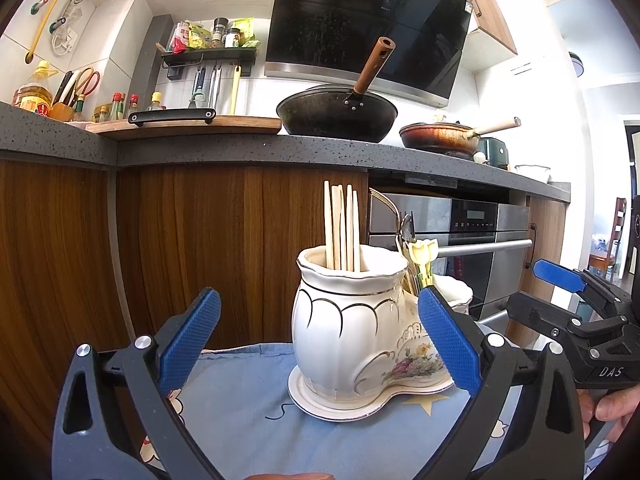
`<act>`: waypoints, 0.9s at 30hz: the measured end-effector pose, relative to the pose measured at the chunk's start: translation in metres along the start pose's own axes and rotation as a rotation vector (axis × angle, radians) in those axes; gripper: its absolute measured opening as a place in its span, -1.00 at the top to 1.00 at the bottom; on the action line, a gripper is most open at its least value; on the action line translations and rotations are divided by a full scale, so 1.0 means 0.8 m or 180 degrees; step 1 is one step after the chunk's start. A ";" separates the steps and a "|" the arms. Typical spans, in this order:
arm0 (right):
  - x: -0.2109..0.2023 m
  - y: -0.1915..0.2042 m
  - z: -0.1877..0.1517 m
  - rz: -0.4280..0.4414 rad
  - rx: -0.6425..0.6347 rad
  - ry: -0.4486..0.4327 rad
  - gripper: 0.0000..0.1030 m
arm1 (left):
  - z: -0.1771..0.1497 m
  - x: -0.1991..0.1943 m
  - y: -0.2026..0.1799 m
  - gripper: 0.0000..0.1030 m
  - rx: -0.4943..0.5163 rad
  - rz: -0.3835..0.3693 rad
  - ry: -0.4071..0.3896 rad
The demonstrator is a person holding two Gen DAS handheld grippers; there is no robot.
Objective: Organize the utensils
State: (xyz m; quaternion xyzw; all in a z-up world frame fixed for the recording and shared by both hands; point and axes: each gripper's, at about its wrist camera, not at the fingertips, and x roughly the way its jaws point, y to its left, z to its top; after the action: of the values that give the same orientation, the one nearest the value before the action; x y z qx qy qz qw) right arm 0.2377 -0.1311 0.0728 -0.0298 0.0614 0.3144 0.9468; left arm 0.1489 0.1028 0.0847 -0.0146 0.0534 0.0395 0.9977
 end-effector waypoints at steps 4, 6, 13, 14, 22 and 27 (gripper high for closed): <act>0.000 0.000 0.000 -0.0003 -0.0001 -0.0001 -0.82 | 0.000 0.000 0.000 -0.90 0.0008 -0.0001 0.0002; 0.000 -0.001 0.000 -0.0004 -0.0001 0.0001 -0.83 | 0.000 0.001 0.000 -0.90 0.0006 -0.0002 0.0001; 0.000 0.000 0.000 -0.0004 0.0001 0.0003 -0.83 | 0.000 0.001 0.000 -0.90 0.0007 -0.0007 0.0007; 0.000 -0.001 0.000 -0.0004 0.0001 0.0002 -0.83 | 0.000 0.001 0.000 -0.90 0.0007 -0.0008 0.0008; 0.000 0.000 0.000 -0.0005 0.0002 0.0002 -0.84 | -0.002 0.003 -0.002 -0.90 0.0020 -0.0015 0.0007; 0.001 -0.001 0.000 -0.0005 0.0009 0.0000 -0.84 | -0.002 0.003 -0.001 -0.90 0.0020 -0.0016 0.0004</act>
State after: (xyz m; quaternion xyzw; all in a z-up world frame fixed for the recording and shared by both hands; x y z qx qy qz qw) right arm 0.2384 -0.1312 0.0727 -0.0285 0.0618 0.3135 0.9471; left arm 0.1511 0.1020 0.0831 -0.0117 0.0541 0.0369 0.9978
